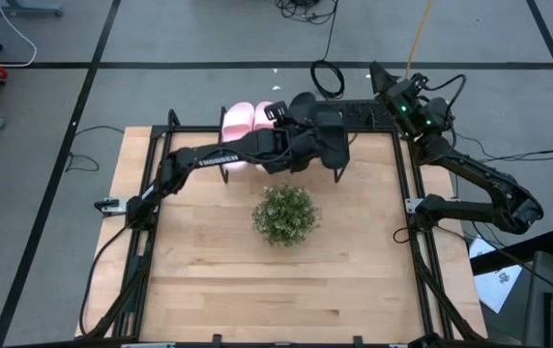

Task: Pick and place slides into the shelf
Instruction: Put the black slipper on the shelf

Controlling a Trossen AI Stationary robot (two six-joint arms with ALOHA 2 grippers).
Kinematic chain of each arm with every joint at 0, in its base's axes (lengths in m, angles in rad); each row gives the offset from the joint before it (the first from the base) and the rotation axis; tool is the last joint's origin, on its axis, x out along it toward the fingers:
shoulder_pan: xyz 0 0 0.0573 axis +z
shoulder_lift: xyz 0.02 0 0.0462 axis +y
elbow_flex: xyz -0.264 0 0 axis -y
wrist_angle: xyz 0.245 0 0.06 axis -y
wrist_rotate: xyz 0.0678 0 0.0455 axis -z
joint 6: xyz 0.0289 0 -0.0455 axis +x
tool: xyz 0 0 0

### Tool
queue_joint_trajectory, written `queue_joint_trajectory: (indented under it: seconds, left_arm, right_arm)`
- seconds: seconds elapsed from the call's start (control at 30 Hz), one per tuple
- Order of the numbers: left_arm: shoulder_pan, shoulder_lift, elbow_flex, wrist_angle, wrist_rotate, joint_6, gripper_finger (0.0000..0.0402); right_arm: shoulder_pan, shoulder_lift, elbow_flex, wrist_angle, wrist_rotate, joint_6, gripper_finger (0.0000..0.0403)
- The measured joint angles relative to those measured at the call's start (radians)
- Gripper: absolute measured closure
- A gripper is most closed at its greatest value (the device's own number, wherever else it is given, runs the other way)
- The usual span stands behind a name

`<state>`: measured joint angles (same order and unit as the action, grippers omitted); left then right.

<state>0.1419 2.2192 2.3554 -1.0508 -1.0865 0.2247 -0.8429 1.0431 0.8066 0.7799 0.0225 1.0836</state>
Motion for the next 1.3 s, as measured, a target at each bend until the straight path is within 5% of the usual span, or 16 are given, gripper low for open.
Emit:
queue_joint_trajectory:
  seconds: [0.43,1.3]
  left_arm:
    - [0.044,0.000,0.000,-0.022,0.102,-0.051,0.0401]
    - [0.068,0.074,0.000,0.010,0.064,0.078,0.0400]
  right_arm:
    - [0.000,0.000,0.000,-0.014,0.001,-0.015,0.0255]
    - [0.000,0.003,0.000,-0.039,-0.001,-0.015,0.0255]
